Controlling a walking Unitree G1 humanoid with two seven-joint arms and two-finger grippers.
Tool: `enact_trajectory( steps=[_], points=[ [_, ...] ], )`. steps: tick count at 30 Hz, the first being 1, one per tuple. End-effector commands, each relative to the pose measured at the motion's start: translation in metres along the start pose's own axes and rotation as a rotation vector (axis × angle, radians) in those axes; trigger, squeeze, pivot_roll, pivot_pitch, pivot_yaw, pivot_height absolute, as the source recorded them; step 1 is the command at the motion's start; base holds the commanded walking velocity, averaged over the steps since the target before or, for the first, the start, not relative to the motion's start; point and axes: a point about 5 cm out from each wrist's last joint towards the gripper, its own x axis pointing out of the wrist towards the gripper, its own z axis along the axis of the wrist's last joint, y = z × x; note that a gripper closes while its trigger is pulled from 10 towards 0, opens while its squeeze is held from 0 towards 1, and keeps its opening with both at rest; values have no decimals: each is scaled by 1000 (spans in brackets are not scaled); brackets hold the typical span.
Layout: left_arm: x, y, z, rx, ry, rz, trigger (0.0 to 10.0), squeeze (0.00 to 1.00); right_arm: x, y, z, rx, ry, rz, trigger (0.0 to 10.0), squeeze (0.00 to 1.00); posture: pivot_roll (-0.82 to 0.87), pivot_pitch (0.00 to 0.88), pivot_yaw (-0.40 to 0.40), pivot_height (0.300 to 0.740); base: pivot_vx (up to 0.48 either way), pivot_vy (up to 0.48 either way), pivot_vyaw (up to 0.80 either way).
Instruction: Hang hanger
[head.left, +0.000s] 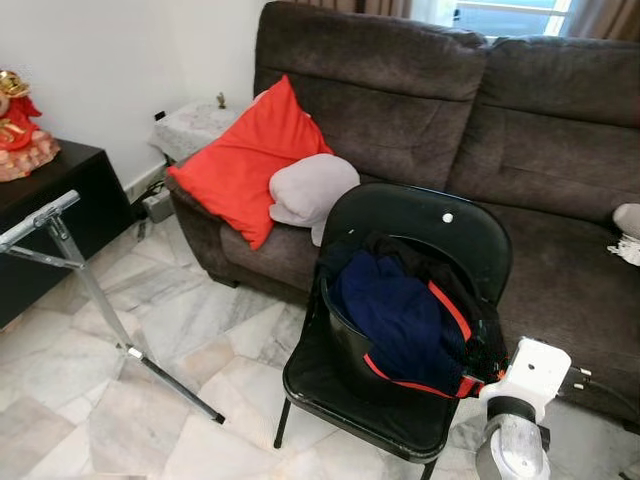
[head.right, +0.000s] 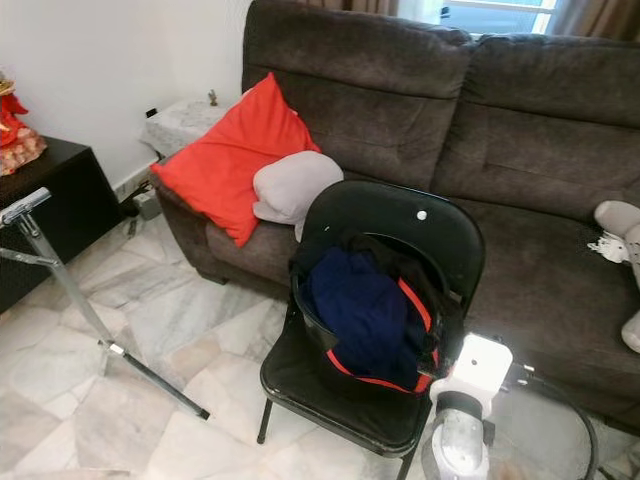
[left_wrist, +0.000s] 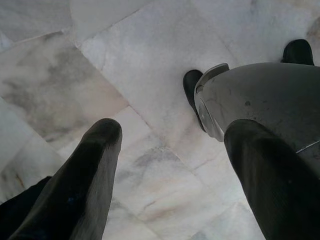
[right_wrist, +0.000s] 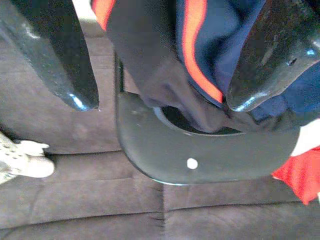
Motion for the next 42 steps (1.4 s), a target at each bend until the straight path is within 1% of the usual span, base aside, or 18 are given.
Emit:
enact_trajectory(
  steps=[1, 3, 4, 5, 8, 10, 14, 17, 19, 21, 28, 32, 35, 38, 39, 40, 41, 42],
  points=[
    [0, -11, -8, -2, 28, -40, 10000, 0, 1, 2, 7, 144, 12, -19, 10000, 0, 4, 52, 23, 740, 0, 0, 0],
    [0, -11, -8, -3, 28, -41, 10000, 0, 2, -2, 11, 379, 43, -79, 10000, 0, 2, 52, 22, 740, 0, 0, 0],
    [0, -11, -8, -3, 28, -41, 10000, 0, 2, -2, 11, 379, 43, -79, 10000, 0, 2, 52, 22, 740, 0, 0, 0],
    [0, -11, -8, -3, 28, -40, 10000, 0, 0, -2, 15, 458, 45, -73, 10000, 0, 2, 52, 22, 740, 0, 0, 0],
    [0, -11, -8, -3, 29, -40, 10000, 0, -6, 2, 19, 565, 62, -32, 10000, 0, 2, 55, 20, 740, 0, 0, 0],
    [0, -10, -8, -3, 30, -40, 10000, 0, -11, 3, 22, 618, 69, 4, 10000, 0, -1, 57, 21, 740, 0, 0, 0],
    [0, -10, -8, -2, 30, -41, 10000, 0, -15, 3, 24, 662, 91, 35, 10000, 0, -1, 57, 21, 740, 0, 0, 0],
    [0, -10, -8, -2, 28, -42, 10000, 0, -21, 0, 23, 714, 154, 39, 10000, 0, 0, 53, 17, 740, 0, 0, 0],
    [0, -10, -8, -3, 27, -42, 10000, 0, -23, -1, 22, 723, 180, 42, 10000, 0, -1, 54, 18, 740, 0, 0, 0],
    [0, -10, -8, -1, 28, -42, 10000, 0, -29, -6, 21, 728, 206, 15, 10000, 0, -8, 53, 20, 740, 0, 0, 0],
    [0, -10, -8, 6, 29, -46, 10000, 0, -33, -16, 16, 789, 242, -52, 10000, 0, -12, 50, 23, 740, 0, 0, 0],
    [0, -10, -7, 10, 28, -47, 10000, 0, -33, -14, 10, 801, 293, -43, 10000, 0, -12, 50, 23, 740, 0, 0, 0],
    [0, -10, -7, 12, 26, -46, 10000, 0, -33, -11, 4, 802, 346, -6, 10000, 0, -7, 36, 26, 740, 0, 0, 0],
    [0, -10, -8, 11, 26, -44, 10000, 0, -33, -9, 4, 801, 350, 12, 10000, 0, -7, 36, 26, 740, 0, 0, 0],
    [0, -10, -8, 15, 27, -44, 10000, 0, -33, -6, 4, 798, 363, 40, 10000, 0, -12, 32, 29, 740, 0, 0, 0],
    [0, -10, -8, 16, 28, -44, 10000, 0, -33, -4, 4, 795, 371, 53, 9725, 0, -12, 32, 29, 740, 0, 0, 0],
    [0, -10, -8, 18, 28, -44, 10000, 0, -34, -3, 2, 776, 379, 54, 1451, 0, -13, 33, 29, 740, 0, 0, 0],
    [0, -10, -8, 18, 28, -45, 10000, 0, -34, -4, 1, 762, 380, 48, 1451, 0, -13, 33, 29, 740, 0, 0, 0]
  ],
)
